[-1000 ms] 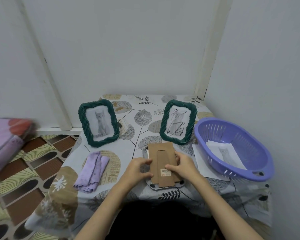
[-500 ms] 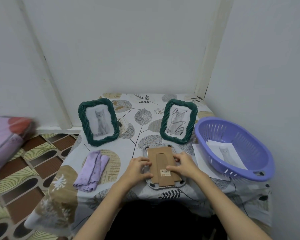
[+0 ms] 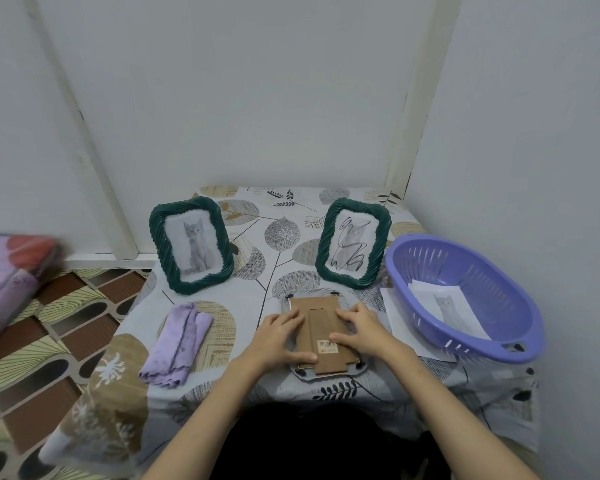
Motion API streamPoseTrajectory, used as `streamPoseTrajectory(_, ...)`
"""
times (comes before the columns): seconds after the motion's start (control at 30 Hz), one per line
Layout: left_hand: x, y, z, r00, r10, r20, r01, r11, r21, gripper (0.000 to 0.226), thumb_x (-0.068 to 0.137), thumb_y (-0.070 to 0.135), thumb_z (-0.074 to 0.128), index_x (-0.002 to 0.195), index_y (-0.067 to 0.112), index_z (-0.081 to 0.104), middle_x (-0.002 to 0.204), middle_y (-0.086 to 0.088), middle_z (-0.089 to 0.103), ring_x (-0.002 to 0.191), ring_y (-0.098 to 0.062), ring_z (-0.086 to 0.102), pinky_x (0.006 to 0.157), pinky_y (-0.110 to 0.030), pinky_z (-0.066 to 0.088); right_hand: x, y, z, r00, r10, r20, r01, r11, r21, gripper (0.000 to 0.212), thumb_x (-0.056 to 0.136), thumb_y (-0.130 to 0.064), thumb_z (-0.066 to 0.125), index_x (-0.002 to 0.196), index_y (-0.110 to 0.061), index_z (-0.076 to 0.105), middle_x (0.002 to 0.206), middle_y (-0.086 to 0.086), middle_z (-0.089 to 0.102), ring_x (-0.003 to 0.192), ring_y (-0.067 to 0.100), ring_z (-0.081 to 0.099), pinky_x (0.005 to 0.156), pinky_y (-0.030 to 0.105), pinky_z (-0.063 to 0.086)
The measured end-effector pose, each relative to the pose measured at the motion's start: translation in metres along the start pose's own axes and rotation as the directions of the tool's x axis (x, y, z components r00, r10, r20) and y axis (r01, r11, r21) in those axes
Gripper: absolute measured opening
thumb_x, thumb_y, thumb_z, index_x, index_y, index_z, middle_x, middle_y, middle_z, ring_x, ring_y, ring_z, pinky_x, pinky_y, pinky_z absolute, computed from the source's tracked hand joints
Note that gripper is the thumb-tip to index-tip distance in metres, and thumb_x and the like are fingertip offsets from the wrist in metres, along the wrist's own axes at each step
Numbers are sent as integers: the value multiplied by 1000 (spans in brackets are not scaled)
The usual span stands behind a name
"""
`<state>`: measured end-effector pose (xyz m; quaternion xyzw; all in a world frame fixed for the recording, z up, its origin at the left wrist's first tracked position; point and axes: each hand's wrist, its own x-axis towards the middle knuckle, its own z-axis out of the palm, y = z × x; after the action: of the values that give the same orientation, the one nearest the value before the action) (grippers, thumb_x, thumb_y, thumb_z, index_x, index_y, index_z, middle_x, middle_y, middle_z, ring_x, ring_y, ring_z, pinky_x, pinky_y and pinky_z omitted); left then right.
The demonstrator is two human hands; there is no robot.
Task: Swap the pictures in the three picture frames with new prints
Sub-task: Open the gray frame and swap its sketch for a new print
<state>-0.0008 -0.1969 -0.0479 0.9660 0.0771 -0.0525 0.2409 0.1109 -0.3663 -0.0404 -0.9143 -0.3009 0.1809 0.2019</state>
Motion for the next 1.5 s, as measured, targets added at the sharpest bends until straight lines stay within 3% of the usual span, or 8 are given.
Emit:
streamPoseTrajectory(0.27, 2, -5, 5, 1000, 8, -28, -8, 1000, 5, 94, 72, 59, 65, 146, 23, 22, 156, 7, 14, 137, -22, 18, 113, -32, 16, 8, 1, -5, 999, 1, 33, -1, 1000, -1, 72, 79, -43, 67, 138, -13, 40, 125, 10, 42, 118, 25, 42, 103, 35, 35)
streamPoseTrajectory(0.43, 2, -5, 4, 999, 17, -41, -17, 1000, 17, 94, 70, 59, 67, 146, 21, 24, 155, 6, 17, 137, -21, 19, 113, -33, 17, 25, -4, -20, 990, 18, -137, -12, 999, 41, 47, 89, -27, 58, 134, -20, 47, 110, 7, 44, 112, 29, 50, 97, 34, 37)
streamPoseTrajectory(0.57, 2, -4, 3, 999, 14, -40, -14, 1000, 4, 94, 69, 58, 68, 145, 21, 27, 154, 6, 19, 136, -20, 21, 113, -32, 18, 41, -6, -22, 998, 48, -45, -51, 996, -69, 54, 89, -32, 58, 139, -29, 38, 125, 14, 42, 116, 34, 47, 98, 37, 38)
streamPoseTrajectory(0.8, 3, -6, 4, 999, 14, -48, -14, 1000, -3, 94, 68, 59, 69, 144, 21, 29, 153, 6, 21, 135, -20, 22, 113, -33, 19, 39, -2, -19, 999, 11, -54, -13, 999, -45, 45, 88, -31, 59, 131, -26, 49, 121, 13, 46, 114, 30, 47, 96, 37, 38)
streamPoseTrajectory(1.0, 4, -8, 5, 999, 20, -44, -19, 1000, 17, 92, 69, 60, 67, 144, 21, 29, 152, 7, 21, 135, -19, 22, 113, -33, 20, 14, -4, -7, 977, 66, -202, -14, 969, 247, 67, 84, -27, 65, 142, -14, 33, 118, 11, 47, 111, 22, 45, 98, 37, 37)
streamPoseTrajectory(1.1, 11, -8, -1, 998, -14, -60, 15, 1000, 14, 72, 76, 60, 58, 134, 21, 46, 149, 5, 28, 133, -22, 25, 111, -37, 24, 2, -8, 6, 972, 94, -216, -29, 957, 289, 59, 86, -24, 63, 138, -9, 39, 130, 10, 42, 123, 25, 42, 104, 34, 33)
streamPoseTrajectory(1.27, 28, -23, -15, 977, -72, -203, 65, 997, -41, 28, 82, 38, 64, 100, 17, 68, 135, 0, 44, 125, -24, 34, 104, -34, 30, 1, -15, 20, 970, 61, -234, 4, 963, 268, 58, 88, -24, 60, 139, -11, 36, 121, 10, 41, 115, 23, 46, 101, 27, 32)
streamPoseTrajectory(1.5, 40, -33, -21, 971, -211, -112, 198, 974, -111, 59, 84, 35, 63, 138, 27, 40, 133, -10, 39, 123, -30, 31, 105, -32, 24, 8, -16, 21, 979, 57, -196, -11, 974, 228, 58, 89, -24, 58, 141, -12, 35, 107, 4, 32, 113, 26, 46, 102, 30, 33)
